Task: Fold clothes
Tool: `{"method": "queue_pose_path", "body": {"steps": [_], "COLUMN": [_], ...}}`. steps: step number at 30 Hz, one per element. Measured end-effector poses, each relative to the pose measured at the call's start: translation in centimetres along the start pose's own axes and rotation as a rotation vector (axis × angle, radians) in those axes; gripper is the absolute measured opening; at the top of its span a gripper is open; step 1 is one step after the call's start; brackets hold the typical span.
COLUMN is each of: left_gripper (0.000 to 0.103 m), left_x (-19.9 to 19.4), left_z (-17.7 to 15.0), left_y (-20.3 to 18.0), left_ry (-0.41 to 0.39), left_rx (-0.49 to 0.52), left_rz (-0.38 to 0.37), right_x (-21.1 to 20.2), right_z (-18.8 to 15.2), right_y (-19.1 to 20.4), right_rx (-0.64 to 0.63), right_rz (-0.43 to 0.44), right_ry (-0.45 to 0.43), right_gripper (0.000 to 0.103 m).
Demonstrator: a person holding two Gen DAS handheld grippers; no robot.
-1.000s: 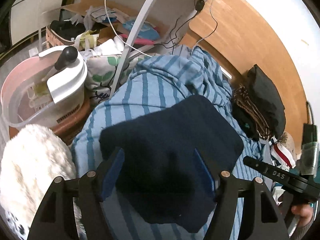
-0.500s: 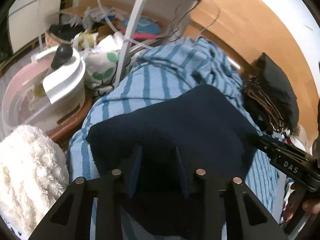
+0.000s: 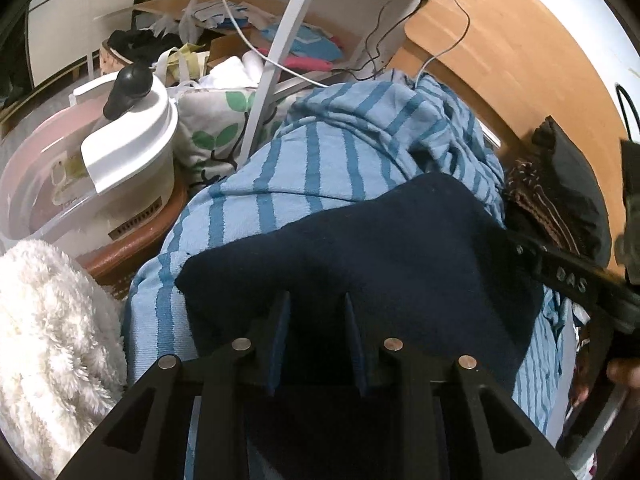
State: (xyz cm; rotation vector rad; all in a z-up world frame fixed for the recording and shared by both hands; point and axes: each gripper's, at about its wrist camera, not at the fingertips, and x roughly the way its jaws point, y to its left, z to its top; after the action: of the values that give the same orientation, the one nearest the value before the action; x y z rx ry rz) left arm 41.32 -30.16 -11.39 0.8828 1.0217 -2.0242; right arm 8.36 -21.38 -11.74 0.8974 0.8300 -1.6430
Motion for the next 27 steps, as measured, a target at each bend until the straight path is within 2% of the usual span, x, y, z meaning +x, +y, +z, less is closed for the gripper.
{"method": "queue_pose_path", "body": {"steps": [6,13,17,24,27], "left_gripper": [0.028,0.028,0.028,0.028,0.028], "left_x": [0.2,0.5,0.5,0.4,0.2], "left_z": [-0.5,-1.1,-1.6,-2.2,-2.1], "left_y": [0.3,1.5,1.7,2.3,2.3], "left_ry": [0.019,0.03,0.026,0.028,0.031], "left_rx": [0.022,0.015,0.019,0.019,0.025], "left_rz": [0.01,0.003,0.001,-0.019,-0.019], "right_x": [2.8,7.0,7.8,8.4,7.7], "right_z": [1.6,2.8,2.7,2.4,1.9], "right_y": [2.1,0.4,-1.2,-2.2,-1.9], "right_rx": [-0.075,0.121,0.226,0.305,0.272], "right_rz": [-0.019,0.024,0.063,0.055,0.049], "right_ry": [0.03,0.163,0.198,0.219,0.198], "right_gripper": [0.045,0.046,0.046,0.046,0.047]}}
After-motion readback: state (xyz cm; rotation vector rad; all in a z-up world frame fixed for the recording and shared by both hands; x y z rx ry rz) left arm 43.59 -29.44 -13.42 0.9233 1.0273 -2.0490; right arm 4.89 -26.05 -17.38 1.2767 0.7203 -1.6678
